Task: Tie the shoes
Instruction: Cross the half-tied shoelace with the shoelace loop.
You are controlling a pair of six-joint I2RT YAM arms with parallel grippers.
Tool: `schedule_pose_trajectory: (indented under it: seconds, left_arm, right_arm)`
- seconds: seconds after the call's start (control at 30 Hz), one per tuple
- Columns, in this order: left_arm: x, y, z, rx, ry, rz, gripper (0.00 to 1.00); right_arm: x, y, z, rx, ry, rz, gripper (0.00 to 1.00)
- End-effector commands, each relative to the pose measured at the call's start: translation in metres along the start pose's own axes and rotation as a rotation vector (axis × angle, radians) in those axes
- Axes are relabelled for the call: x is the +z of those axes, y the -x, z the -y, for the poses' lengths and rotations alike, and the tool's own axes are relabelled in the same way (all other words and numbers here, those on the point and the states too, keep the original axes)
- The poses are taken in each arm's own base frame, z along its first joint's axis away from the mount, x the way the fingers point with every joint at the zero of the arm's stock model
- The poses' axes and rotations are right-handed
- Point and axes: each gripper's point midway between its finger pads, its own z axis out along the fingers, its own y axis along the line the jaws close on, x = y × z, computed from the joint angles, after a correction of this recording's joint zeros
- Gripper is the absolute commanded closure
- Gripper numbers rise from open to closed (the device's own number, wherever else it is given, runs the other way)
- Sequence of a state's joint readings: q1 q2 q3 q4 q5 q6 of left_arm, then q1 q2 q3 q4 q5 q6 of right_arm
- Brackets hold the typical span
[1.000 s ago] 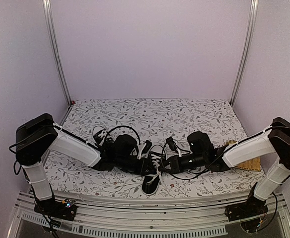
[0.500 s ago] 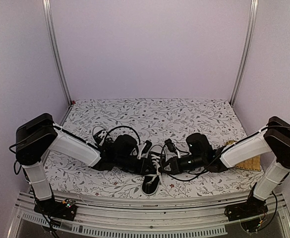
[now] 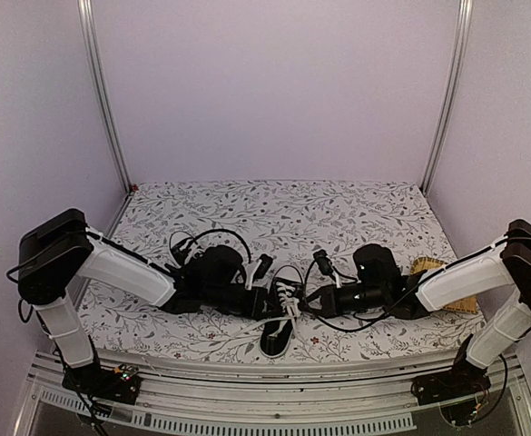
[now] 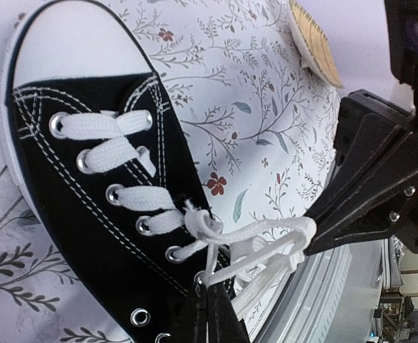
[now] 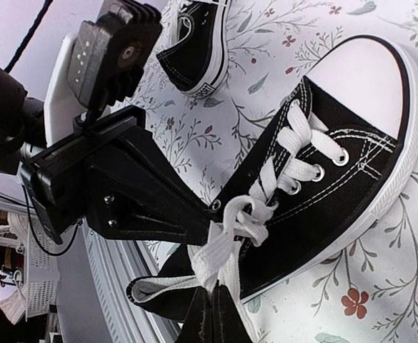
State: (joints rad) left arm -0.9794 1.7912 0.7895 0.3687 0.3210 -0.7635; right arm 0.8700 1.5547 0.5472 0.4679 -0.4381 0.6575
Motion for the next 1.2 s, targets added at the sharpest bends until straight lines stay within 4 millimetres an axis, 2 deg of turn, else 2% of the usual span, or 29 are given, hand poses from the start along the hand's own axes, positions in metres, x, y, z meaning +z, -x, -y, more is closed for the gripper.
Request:
schedule_pose_trajectory:
  seconds: [0.0,0.3,0.53,0.63,0.73,0.77,0.8,0.87,0.93,1.03,1.17]
  left_arm:
    - [-0.01,0.002,-0.011,-0.022,0.029,0.021,1.0]
    - [-0.02,-0.001,-0.026,-0.062,0.061,0.039,1.0]
    - [-0.022,-0.003,-0.027,-0.067,0.058,0.039,1.0]
    - [-0.021,-0.002,-0.022,-0.058,0.032,0.036,1.0]
    - [-0.02,0.0,-0.012,-0.024,-0.014,0.03,1.0]
    - [-0.02,0.001,-0.01,-0.019,-0.018,0.032,0.98]
    - [-0.021,0.003,-0.01,-0.016,-0.012,0.039,0.85]
    - [-0.028,0.01,-0.009,-0.01,0.002,0.076,0.65]
    - [-0.036,0.016,-0.008,-0.006,0.018,0.115,0.54]
    - [-0.048,0.025,-0.003,0.007,0.025,0.163,0.48]
    - [-0.052,0.028,0.003,0.017,0.007,0.17,0.46]
  right_arm:
    - [-0.004,0.003,0.009,0.002,-0.04,0.022,0.98]
    - [-0.006,0.005,0.028,0.062,-0.119,0.042,0.98]
    - [-0.007,0.006,0.038,0.072,-0.158,0.05,0.98]
    - [-0.005,0.005,0.033,0.055,-0.132,0.035,0.98]
    - [0.001,0.004,0.014,-0.004,-0.037,-0.017,0.98]
    - [0.002,0.005,0.009,-0.018,-0.016,-0.025,0.98]
    - [0.002,0.006,0.005,-0.034,0.0,-0.028,0.98]
    - [0.002,0.007,-0.002,-0.056,0.029,-0.035,0.98]
    - [0.002,0.01,-0.011,-0.078,0.063,-0.04,0.98]
    - [0.004,0.009,-0.02,-0.094,0.103,-0.057,0.98]
    - [0.009,0.006,-0.026,-0.108,0.127,-0.076,0.98]
